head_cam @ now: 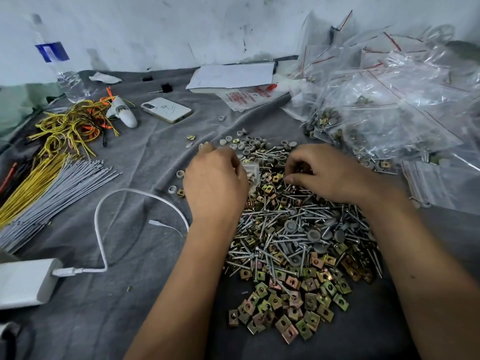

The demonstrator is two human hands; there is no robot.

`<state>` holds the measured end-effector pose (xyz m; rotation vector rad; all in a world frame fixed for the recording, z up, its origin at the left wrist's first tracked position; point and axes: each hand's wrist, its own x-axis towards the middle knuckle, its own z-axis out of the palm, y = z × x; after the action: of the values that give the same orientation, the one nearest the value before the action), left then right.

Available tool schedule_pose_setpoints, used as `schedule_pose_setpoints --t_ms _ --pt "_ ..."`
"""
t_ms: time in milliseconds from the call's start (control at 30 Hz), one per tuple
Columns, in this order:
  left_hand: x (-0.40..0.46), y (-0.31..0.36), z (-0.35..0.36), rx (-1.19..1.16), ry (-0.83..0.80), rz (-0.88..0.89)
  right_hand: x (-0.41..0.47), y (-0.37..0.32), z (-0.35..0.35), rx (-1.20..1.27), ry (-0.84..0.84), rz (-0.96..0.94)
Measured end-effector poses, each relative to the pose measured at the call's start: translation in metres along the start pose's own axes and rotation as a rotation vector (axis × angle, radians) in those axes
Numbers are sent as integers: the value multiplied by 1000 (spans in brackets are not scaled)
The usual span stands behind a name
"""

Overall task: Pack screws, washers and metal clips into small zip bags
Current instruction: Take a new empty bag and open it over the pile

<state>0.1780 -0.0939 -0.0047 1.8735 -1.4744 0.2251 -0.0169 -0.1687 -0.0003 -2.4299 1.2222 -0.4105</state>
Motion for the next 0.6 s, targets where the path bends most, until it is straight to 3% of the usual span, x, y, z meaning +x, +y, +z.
schedule_pose_setpoints --t_ms 100,200,333,500,600 --pt "1 -1 3 -141 -12 -57 -2 -10 2 146 188 -45" --pt "-1 2 8 -267 -60 -126 -2 -26 5 204 358 -204" --pt "-4 5 12 -308 -38 -104 -1 -32 8 98 312 -286" --pt "-5 7 11 -322 62 28 1 -24 9 -69 245 -138" --pt "-6 8 13 -302 54 67 0 -25 11 42 330 -105"
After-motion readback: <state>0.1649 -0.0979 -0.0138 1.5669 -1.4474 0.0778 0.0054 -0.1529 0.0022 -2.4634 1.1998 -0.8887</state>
